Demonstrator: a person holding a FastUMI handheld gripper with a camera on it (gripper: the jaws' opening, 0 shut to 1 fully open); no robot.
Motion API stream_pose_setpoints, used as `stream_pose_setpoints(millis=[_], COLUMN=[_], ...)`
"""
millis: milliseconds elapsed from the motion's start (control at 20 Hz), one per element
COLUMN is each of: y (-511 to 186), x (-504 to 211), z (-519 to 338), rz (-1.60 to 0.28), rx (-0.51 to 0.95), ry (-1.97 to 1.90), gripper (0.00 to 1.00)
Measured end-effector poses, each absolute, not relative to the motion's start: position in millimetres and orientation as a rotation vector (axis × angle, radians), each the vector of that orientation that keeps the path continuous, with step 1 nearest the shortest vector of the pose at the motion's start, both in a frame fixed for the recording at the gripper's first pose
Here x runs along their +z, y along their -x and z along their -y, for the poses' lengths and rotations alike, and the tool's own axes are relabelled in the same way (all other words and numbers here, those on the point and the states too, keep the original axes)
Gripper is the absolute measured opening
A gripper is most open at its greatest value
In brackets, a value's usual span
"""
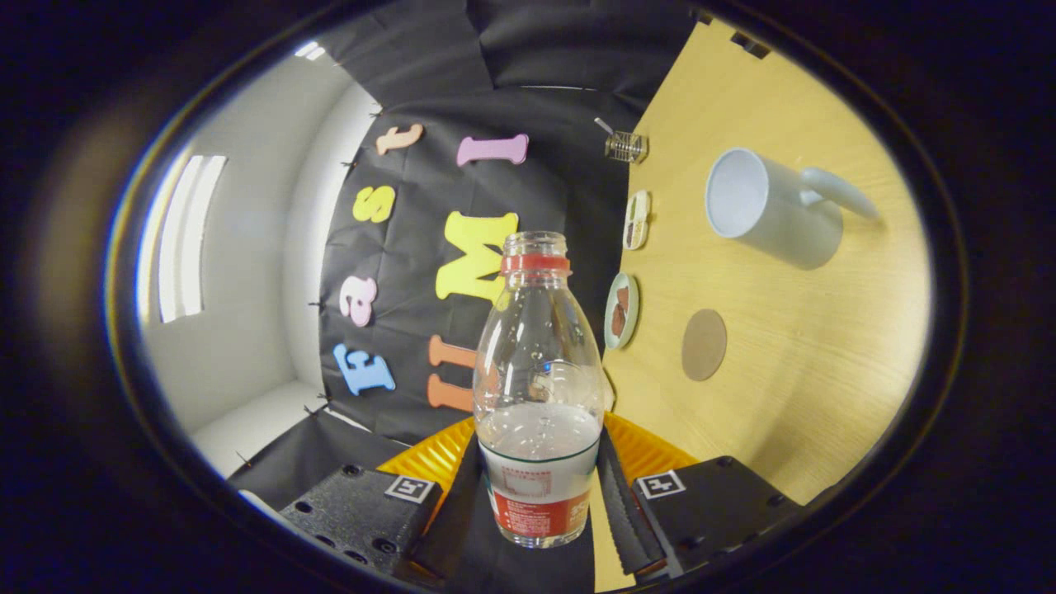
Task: Take the bottle from table, then pour the juice into the cup, finally place the bottle on the coaster
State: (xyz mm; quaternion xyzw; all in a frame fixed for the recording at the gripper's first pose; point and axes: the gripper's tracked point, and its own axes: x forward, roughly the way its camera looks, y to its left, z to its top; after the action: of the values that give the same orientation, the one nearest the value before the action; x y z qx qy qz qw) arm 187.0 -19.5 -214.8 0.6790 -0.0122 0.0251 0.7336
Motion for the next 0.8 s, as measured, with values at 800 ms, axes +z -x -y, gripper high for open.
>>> stream_pose_setpoints(millis=[800], y=[-204], x=[-202], z=[53], rz=[0.039], rx=[0.026], ry=[-1.763], gripper=[0.74])
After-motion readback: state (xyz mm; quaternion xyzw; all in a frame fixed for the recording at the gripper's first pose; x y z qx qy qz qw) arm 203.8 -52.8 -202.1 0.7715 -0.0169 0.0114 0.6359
